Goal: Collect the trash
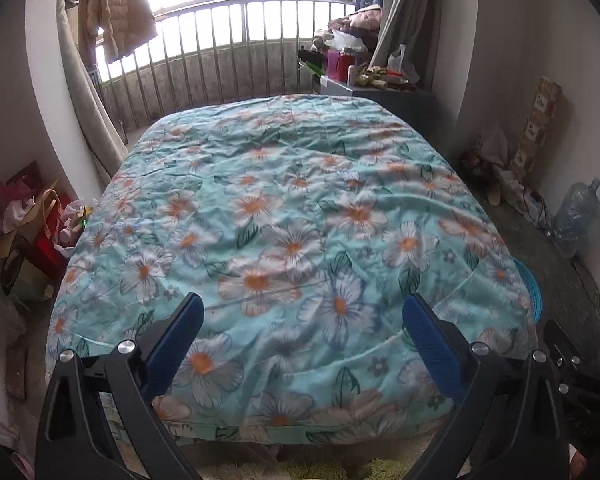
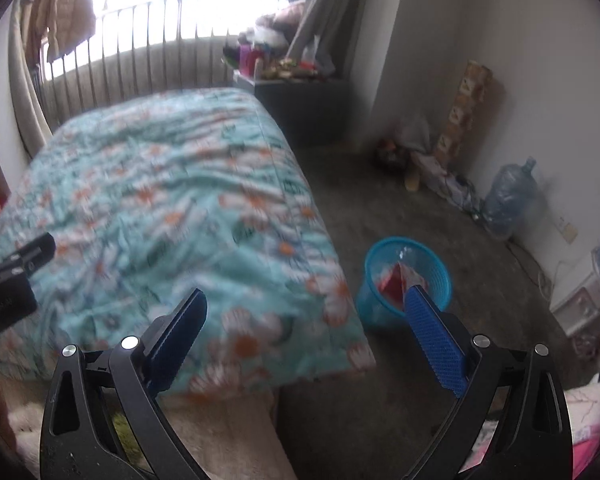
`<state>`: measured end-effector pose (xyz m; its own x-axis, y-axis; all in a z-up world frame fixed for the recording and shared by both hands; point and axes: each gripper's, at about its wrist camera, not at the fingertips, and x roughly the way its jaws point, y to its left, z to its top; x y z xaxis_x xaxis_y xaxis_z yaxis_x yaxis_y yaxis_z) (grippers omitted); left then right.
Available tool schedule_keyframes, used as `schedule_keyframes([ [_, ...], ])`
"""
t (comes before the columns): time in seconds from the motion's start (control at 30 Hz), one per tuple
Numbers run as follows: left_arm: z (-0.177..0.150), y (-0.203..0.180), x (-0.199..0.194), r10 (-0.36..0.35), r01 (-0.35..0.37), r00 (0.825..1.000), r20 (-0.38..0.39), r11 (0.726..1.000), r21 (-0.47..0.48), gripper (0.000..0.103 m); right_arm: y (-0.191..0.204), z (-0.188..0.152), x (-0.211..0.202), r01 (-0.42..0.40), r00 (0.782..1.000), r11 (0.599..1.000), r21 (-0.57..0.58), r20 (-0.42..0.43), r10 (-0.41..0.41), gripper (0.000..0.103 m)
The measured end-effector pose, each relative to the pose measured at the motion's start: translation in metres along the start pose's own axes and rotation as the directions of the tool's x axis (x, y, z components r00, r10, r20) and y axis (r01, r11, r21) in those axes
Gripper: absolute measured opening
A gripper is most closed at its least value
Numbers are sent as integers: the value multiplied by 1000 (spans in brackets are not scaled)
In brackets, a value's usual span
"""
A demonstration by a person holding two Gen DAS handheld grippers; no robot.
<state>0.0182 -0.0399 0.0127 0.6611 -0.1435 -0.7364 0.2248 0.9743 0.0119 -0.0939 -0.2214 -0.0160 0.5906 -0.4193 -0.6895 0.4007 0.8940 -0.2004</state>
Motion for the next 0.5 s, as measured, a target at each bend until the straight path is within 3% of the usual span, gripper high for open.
schedule_keyframes([
  [0.13,-2,-4,7,10,-9,999,-41,1000,11,98,-4,-12,6,50,998,999,-7,-43,-50,95],
  [0.5,-3,-19,17,24,-19,996,-81,998,63,98,-23,-16,19,78,992,997,17,-95,-77,95],
])
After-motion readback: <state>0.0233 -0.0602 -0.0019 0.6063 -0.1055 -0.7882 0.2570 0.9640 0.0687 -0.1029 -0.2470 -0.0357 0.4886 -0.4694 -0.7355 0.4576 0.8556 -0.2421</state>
